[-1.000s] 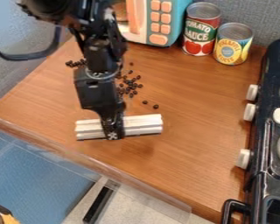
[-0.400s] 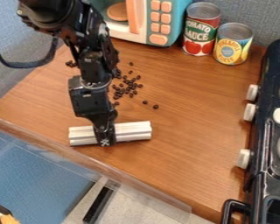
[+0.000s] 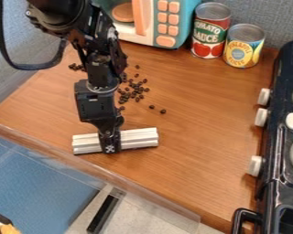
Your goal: Sweep into pile
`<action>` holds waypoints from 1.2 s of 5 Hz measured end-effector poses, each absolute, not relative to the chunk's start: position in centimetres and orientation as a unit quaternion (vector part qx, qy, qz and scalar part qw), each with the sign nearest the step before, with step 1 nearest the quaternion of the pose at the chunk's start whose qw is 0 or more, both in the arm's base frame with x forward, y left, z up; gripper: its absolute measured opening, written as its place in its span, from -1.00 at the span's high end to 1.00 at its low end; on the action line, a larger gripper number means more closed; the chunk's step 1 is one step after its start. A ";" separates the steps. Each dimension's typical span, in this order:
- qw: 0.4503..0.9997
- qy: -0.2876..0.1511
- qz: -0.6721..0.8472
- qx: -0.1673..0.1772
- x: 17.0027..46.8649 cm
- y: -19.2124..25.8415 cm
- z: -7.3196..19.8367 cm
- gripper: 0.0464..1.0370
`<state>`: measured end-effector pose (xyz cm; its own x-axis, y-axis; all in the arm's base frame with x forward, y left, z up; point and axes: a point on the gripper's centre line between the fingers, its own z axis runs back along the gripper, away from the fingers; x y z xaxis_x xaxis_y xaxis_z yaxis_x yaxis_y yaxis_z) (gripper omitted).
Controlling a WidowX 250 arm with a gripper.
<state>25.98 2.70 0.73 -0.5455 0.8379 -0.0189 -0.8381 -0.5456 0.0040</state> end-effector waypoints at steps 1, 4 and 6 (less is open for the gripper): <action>0.461 0.005 0.887 -0.021 27.9 3.4 0.9 0.31; 0.410 -0.019 0.911 -0.037 33.2 6.7 1.0 0.31; 0.396 -0.042 0.916 -0.045 35.7 8.5 1.1 0.31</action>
